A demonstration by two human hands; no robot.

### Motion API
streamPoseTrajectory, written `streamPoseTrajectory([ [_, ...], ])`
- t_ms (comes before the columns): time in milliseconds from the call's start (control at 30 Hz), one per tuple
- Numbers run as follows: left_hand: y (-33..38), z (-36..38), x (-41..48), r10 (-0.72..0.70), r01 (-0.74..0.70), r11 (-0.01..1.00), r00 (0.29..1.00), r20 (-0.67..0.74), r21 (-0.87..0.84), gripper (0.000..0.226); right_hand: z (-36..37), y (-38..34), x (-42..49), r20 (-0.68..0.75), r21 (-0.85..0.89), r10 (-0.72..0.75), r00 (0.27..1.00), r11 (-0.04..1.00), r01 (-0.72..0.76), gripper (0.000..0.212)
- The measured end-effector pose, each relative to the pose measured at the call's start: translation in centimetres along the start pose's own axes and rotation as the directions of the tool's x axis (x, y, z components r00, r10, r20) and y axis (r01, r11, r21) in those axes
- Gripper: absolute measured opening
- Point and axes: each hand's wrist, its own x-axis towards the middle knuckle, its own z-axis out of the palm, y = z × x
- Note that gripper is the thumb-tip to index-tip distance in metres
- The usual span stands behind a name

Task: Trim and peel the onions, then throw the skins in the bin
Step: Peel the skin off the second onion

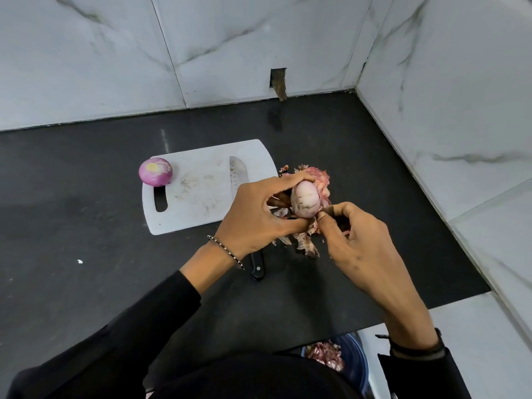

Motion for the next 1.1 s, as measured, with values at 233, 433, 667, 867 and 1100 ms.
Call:
streamPoseTrajectory([
  [233, -0.3, 0.1, 0.4, 0.006, 0.003, 0.988, 0.998, -0.062, 0.152, 0.066, 0.0, 0.0, 0.0, 0.067, 0.208, 0.047, 0.997, 0.976, -0.060, 0.020],
  [433, -1.1, 0.5, 0.4, 0.017, -0.025, 0.938, 1.000, 0.027, 0.346, 0.063, 0.1, -0.4, -0.1, 0.108, 0.558, 0.098, 0.989, 0.818, -0.142, 0.033],
  [667, -1.7, 0.3, -0.4, -0.154, 0.147, 0.974, 0.988, 0.025, 0.175, 0.063, -0.7, 1.3, 0.7, -0.041, 0.578, 0.164, 0.986, 0.809, -0.110, 0.025],
  [867, -0.8, -0.6, -0.4, -0.237, 0.268, 0.939, 0.959, 0.156, -0.216, 0.060, 0.5, 4.0, 1.0, -0.217, 0.090, 0.113, 0.970, 0.991, -0.095, 0.016],
  [1100, -0.8, -1.3, -0.7, -0.221, 0.279, 0.878, 0.957, 0.189, -0.390, 0.062, 0.8, 4.3, 0.8, -0.340, -0.012, -0.060, 0.938, 0.998, 0.060, 0.011],
])
